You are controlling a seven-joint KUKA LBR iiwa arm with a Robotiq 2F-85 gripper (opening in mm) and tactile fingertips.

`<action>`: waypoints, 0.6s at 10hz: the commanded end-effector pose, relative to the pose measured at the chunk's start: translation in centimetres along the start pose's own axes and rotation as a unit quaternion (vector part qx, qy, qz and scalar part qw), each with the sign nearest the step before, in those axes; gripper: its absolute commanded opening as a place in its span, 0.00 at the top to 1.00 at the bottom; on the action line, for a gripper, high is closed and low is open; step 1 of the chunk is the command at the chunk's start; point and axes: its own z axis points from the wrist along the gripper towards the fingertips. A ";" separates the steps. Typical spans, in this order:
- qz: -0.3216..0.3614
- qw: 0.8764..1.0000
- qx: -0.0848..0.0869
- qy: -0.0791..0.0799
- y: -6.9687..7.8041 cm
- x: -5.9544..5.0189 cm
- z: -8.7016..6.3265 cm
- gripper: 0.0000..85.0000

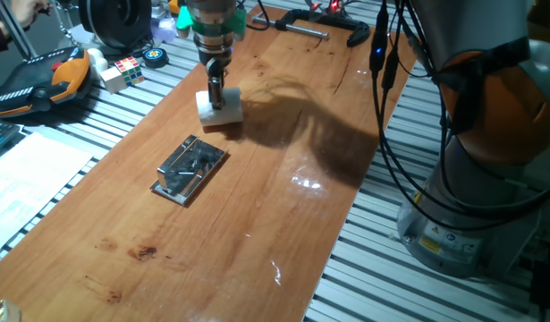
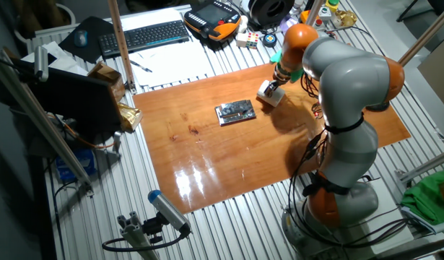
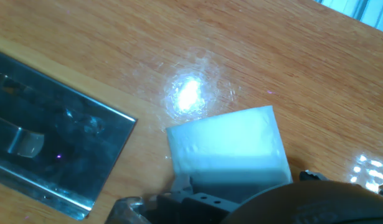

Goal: Put the toilet paper on its holder

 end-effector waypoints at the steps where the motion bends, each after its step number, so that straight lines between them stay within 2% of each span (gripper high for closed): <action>1: 0.000 1.000 0.000 0.000 0.0 0.0 0.1 0.00; 5: 0.001 1.000 -0.011 -0.004 0.3 -0.1 0.5 0.00; 6: 0.001 1.000 -0.013 -0.004 0.4 -0.1 0.5 0.15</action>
